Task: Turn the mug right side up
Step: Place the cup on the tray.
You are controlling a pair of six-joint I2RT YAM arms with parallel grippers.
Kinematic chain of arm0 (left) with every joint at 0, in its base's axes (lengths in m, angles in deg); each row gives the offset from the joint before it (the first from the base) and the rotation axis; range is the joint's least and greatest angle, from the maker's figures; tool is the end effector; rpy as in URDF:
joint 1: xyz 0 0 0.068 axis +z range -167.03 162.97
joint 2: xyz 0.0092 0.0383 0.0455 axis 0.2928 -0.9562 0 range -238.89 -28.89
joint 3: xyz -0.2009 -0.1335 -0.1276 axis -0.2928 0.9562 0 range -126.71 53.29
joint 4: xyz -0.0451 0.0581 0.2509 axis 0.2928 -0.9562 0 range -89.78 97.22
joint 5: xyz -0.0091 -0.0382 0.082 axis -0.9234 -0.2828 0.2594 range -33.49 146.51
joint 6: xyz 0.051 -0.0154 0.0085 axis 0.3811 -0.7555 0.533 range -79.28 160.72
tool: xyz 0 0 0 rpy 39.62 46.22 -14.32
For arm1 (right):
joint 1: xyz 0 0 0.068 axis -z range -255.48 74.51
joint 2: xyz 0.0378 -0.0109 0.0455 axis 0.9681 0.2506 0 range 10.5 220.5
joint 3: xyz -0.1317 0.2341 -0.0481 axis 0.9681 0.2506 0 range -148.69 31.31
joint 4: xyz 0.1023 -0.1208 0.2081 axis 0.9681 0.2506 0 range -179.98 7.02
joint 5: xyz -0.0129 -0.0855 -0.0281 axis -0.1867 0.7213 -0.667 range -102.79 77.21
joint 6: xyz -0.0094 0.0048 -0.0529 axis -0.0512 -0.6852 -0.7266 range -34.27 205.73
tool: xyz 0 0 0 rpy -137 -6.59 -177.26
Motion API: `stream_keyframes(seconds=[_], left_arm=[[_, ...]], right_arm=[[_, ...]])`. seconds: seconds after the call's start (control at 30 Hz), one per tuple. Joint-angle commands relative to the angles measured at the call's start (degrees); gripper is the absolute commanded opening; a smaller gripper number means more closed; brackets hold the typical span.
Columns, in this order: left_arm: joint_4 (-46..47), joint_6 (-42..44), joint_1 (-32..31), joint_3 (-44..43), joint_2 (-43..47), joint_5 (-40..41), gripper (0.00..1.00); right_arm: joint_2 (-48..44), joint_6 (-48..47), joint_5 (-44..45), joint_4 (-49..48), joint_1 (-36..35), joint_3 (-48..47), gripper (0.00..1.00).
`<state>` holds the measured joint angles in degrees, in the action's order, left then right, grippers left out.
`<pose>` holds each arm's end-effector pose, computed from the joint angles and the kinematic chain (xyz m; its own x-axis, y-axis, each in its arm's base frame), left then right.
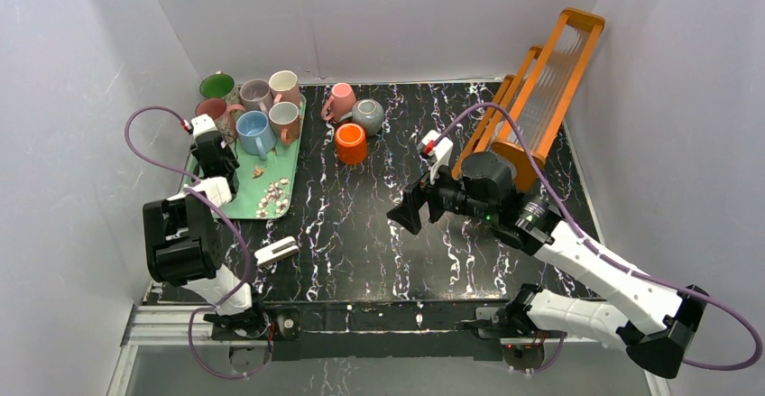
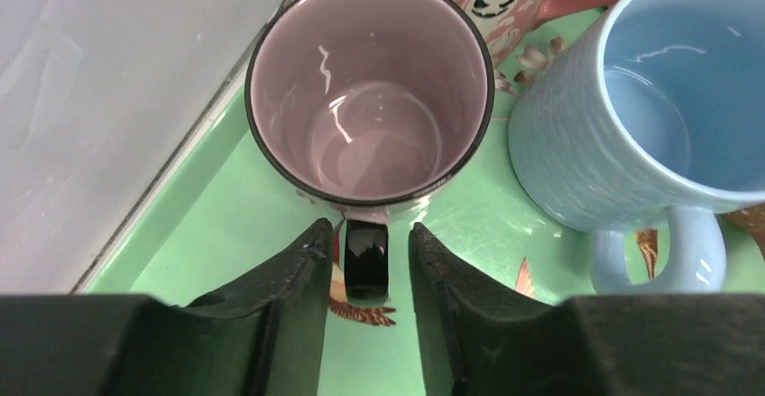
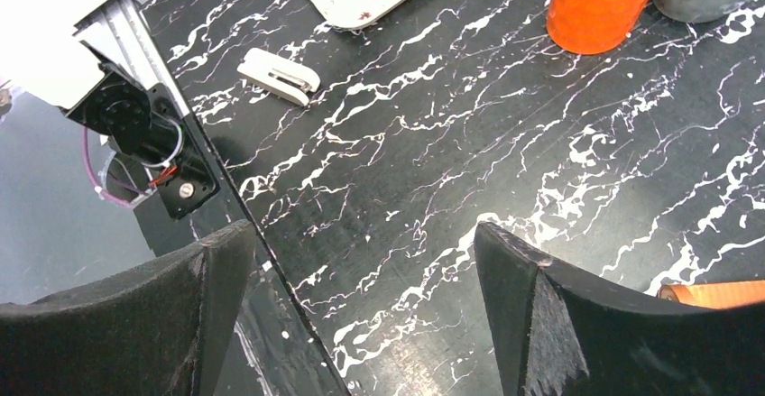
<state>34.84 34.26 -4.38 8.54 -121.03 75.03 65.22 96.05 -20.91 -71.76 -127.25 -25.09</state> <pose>0.3305 0.0858 0.2012 -0.2718 -0.1702 -0.9472 -0.5333 0.8459 0.0010 0.1295 0.1722 0.3652 -0.3276 -0.1292 -0.9359 -0.8159 0.5382 0.2113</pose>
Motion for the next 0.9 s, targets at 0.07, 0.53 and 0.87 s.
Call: stream_keyframes(seconds=[0.07,0.53,0.87], left_arm=[[-8.7,-3.9,0.1,-0.9,8.7,-2.1,0.51],[-21.2,-9.1,-4.2,0.1,29.5,-18.1,0.98],[-23.5,-7.1,-16.2,7.4,43.2,-34.7,0.98]], right_arm=[[1.6,4.4,4.2,-0.1,-0.1,-2.6,0.99],[14.7,12.4,17.9,2.3,-0.2,-13.4,0.99],[29.5,4.1,18.7,-0.9,1.8,-22.4,0.99]])
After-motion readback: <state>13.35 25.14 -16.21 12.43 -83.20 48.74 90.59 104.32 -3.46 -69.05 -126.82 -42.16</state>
